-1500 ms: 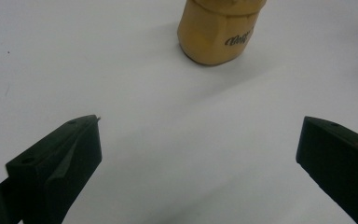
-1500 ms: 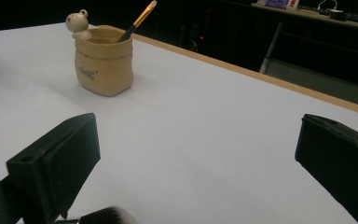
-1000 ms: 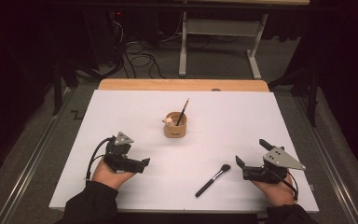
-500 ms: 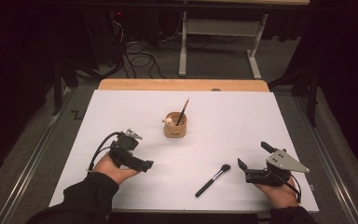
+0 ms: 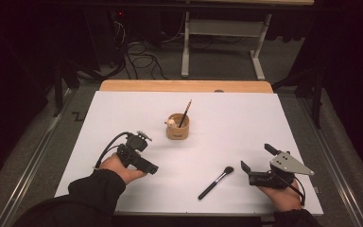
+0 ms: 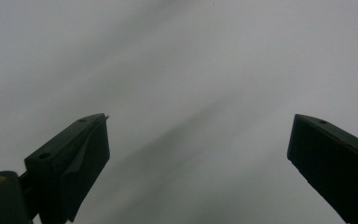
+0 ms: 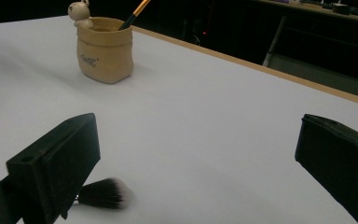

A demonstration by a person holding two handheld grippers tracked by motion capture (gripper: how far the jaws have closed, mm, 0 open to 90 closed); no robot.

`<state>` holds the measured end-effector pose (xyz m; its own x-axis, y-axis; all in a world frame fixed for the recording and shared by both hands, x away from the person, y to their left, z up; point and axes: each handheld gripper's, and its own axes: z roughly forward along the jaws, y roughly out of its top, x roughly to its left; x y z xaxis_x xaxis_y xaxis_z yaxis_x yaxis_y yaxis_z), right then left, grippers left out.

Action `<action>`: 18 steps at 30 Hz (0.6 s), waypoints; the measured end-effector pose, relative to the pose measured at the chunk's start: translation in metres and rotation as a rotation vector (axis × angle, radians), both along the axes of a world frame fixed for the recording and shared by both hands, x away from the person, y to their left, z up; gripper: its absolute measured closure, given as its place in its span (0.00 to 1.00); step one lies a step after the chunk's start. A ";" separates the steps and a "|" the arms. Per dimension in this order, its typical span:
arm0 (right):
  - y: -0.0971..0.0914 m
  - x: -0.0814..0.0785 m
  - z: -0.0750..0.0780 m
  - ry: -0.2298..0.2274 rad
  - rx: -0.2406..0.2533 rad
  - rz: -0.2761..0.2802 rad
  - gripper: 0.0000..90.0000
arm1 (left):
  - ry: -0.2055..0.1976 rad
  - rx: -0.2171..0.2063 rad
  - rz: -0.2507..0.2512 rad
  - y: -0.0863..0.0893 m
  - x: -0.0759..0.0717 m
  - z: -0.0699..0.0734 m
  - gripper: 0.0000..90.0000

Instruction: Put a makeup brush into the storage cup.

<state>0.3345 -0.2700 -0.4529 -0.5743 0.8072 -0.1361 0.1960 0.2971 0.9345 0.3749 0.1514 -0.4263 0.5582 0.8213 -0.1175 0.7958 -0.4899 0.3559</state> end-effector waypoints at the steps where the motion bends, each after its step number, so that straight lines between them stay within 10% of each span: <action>1: 0.000 0.000 0.000 0.001 0.000 0.000 0.00 | 0.004 0.008 -0.003 -0.002 0.000 0.001 0.08; 18: -0.011 0.005 -0.003 0.013 0.009 -0.049 0.00 | 0.022 -0.016 -0.121 -0.066 -0.006 0.006 0.09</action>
<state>0.3391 -0.2813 -0.4554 -0.5357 0.8357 -0.1209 0.2227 0.2780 0.9344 0.3692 0.0857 -0.4199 0.6506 0.7458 -0.1434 0.7387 -0.5776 0.3474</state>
